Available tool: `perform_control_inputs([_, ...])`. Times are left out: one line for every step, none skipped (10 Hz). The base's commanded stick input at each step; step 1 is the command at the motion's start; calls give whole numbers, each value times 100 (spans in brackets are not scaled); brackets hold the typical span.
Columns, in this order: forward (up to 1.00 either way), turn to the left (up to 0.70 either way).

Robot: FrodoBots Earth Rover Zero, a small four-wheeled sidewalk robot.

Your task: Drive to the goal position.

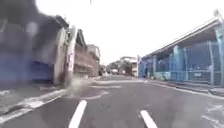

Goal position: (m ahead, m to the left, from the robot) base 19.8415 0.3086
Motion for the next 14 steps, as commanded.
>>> perform_control_inputs([100,14])
perform_control_inputs([100,10])
perform_control_inputs([100,22])
perform_control_inputs([100,10])
perform_control_inputs([100,8])
perform_control_inputs([100,16])
perform_control_inputs([100,-28])
perform_control_inputs([100,-40])
perform_control_inputs([100,-40])
perform_control_inputs([100,-40])
perform_control_inputs([100,-40])
perform_control_inputs([100,-40])
perform_control_inputs([100,-40])
perform_control_inputs([100,-40])
